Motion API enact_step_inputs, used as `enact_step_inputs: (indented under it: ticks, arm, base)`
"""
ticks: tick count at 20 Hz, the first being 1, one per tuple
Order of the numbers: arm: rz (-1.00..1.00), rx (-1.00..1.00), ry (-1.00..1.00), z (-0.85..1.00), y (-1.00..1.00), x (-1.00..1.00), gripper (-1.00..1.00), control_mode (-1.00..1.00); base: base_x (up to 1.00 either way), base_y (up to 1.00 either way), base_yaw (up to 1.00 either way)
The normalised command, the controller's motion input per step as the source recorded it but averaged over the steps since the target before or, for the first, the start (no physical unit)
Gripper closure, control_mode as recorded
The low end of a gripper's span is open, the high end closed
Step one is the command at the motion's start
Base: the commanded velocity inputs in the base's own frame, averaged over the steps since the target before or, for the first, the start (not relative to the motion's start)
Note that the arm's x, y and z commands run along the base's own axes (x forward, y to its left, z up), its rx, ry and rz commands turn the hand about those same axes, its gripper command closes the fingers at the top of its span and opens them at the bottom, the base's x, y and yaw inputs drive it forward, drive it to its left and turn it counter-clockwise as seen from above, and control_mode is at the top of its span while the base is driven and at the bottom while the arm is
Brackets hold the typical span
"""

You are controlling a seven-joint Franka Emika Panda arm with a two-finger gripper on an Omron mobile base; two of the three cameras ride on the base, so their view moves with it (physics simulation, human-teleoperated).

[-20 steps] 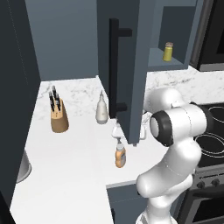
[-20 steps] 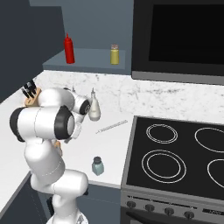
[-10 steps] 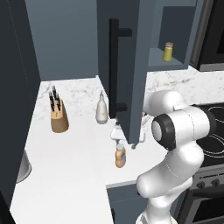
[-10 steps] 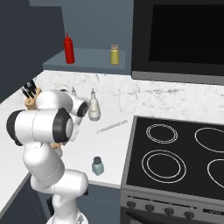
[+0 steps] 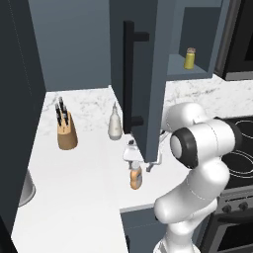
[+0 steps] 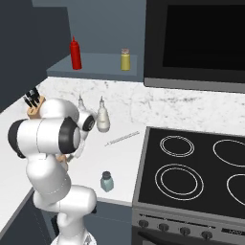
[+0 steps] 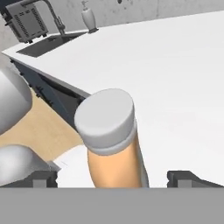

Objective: Put the shaker and condiment bottle from the counter next to their counterparts in the cabinet.

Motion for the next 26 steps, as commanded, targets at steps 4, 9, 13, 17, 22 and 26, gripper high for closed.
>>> enact_step_inputs:
  ticks: [4,9,13,17,22,26]
  arm:
    - [-0.05,0.05,0.0,-0.23,0.04,-0.04,-1.0,-1.0]
    - [-0.13,0.11,0.03,-0.24,0.21,-0.24,-1.0,-1.0]
    - [-0.18,0.1,0.11,-0.27,0.38,-0.24,1.0,-1.0]
    - [-0.04,-0.02,0.08,-0.09,0.18,0.0,1.0,-1.0]
    - [-0.25,0.0,0.06,0.17,-0.12,0.0,1.0,-1.0]
    - [-0.38,0.03,0.07,0.3,-0.38,0.0,1.0,-1.0]
  base:
    - [0.0,0.0,0.0]
    - [0.0,0.0,0.0]
    - [0.0,0.0,0.0]
    - [0.0,0.0,0.0]
    - [0.0,0.0,0.0]
    - [0.0,0.0,0.0]
